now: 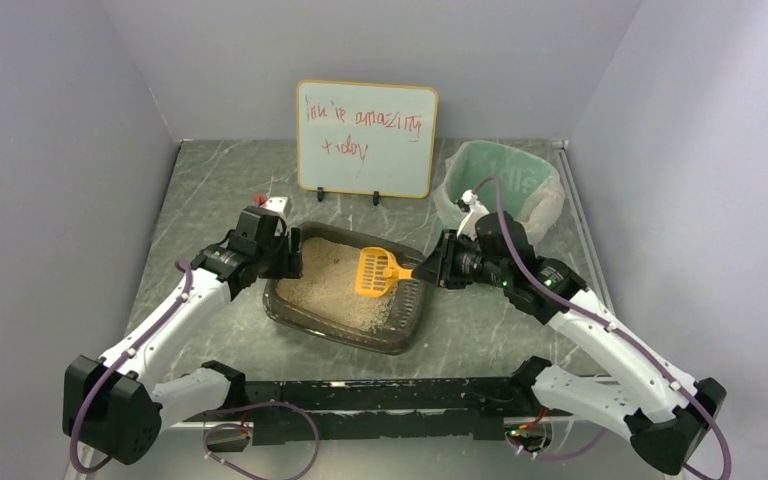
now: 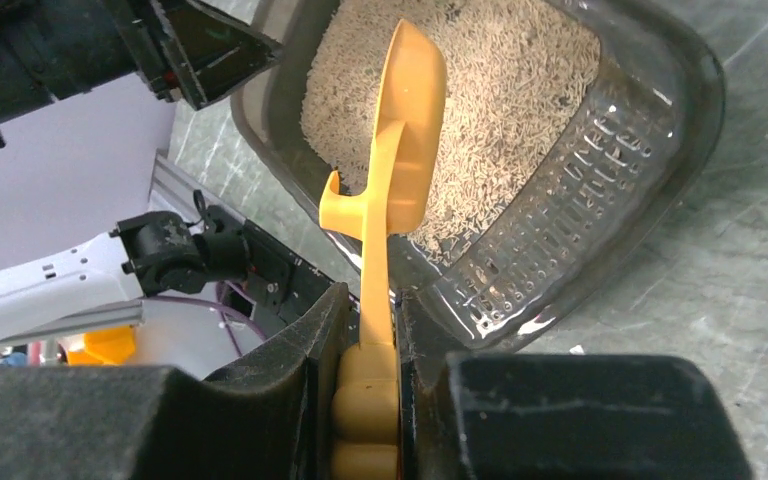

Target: Clean the litter box

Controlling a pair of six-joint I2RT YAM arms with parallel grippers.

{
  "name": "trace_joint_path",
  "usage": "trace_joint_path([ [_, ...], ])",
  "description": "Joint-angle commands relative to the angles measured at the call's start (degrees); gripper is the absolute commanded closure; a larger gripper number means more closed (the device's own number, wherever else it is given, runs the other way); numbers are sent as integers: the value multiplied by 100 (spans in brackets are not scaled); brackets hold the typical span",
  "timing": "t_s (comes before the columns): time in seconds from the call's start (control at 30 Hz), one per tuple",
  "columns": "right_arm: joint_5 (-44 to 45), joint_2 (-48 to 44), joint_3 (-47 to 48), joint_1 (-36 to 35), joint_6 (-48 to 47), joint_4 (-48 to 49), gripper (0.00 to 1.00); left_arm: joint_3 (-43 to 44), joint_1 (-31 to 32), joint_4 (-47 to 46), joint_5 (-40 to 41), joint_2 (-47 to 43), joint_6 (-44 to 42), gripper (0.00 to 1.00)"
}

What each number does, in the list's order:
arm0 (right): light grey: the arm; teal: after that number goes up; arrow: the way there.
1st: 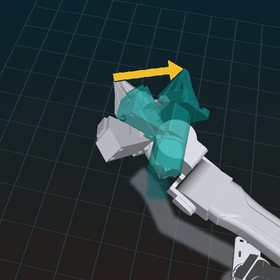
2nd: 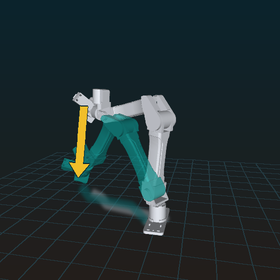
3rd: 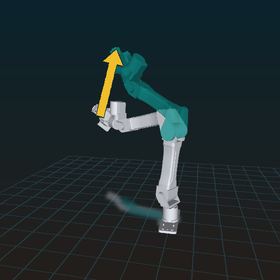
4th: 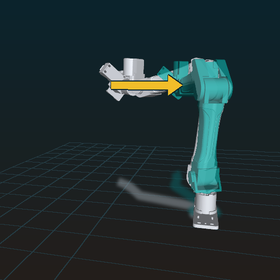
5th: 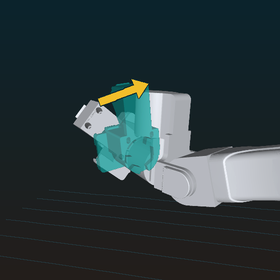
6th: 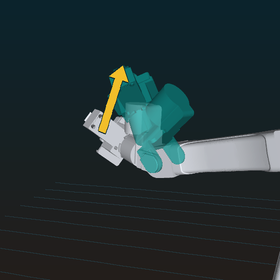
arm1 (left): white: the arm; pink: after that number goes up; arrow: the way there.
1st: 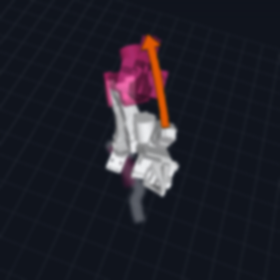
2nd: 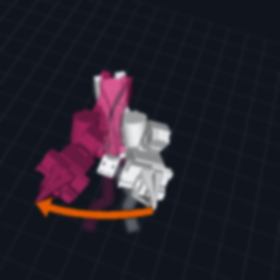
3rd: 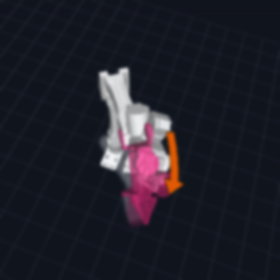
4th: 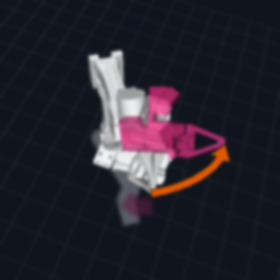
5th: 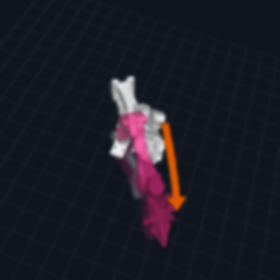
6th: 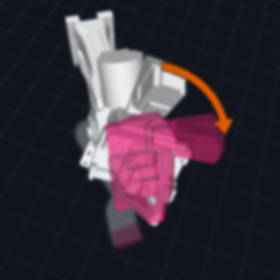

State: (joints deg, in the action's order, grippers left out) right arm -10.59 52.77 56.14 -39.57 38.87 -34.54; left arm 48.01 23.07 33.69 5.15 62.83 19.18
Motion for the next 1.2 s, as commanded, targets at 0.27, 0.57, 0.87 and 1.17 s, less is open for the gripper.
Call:
trace_joint_path([
  [0.27,444,548,-428,10,1617,820,100,66,22,112,511,146,269,28],
  [0.57,823,1112,-331,1,2151,808,100,78,22,173,701,347,387,28],
  [0.87,1165,1786,-377,-14,2538,1128,100,81,22,105,465,607,291,36],
  [1.17,1100,2672,-263,-121,2739,1944,100,77,22,41,255,780,201,55],
])
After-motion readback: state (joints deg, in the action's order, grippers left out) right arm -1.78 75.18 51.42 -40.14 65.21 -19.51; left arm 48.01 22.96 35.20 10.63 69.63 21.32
